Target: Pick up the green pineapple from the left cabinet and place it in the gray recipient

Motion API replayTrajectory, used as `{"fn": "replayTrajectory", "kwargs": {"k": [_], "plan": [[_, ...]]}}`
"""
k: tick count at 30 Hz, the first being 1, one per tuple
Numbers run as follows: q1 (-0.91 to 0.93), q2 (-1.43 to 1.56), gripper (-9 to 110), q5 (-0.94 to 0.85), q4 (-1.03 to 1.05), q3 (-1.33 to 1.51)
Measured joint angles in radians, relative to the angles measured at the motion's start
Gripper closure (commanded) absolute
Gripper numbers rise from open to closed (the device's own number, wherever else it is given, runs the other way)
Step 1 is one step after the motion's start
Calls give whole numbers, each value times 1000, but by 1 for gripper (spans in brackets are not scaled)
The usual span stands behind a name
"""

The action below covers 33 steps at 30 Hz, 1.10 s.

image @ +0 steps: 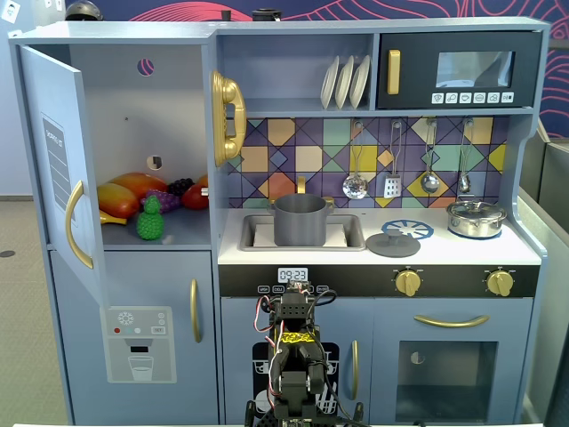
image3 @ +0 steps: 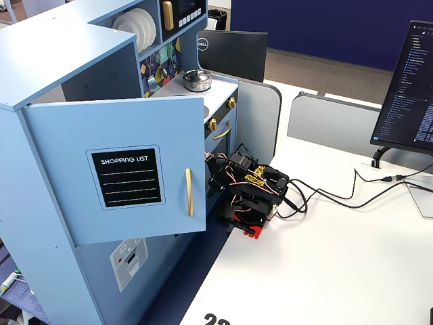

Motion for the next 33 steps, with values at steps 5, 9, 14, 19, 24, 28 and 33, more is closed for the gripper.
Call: {"fn": "replayTrajectory", "kwargs": {"k": [5,9,14,19,24,28,33], "plan": [[0,0,101,0,0,0],[0,0,101,0,0,0],[-66,0,101,-43,0,2],[-396,-23,101,-41,-94,-48],[-738,-225,101,-181,-545,-253],[-854,-394,90,-172,-916,-407],[-879,-534,74,-106,-1207,-532]]}}
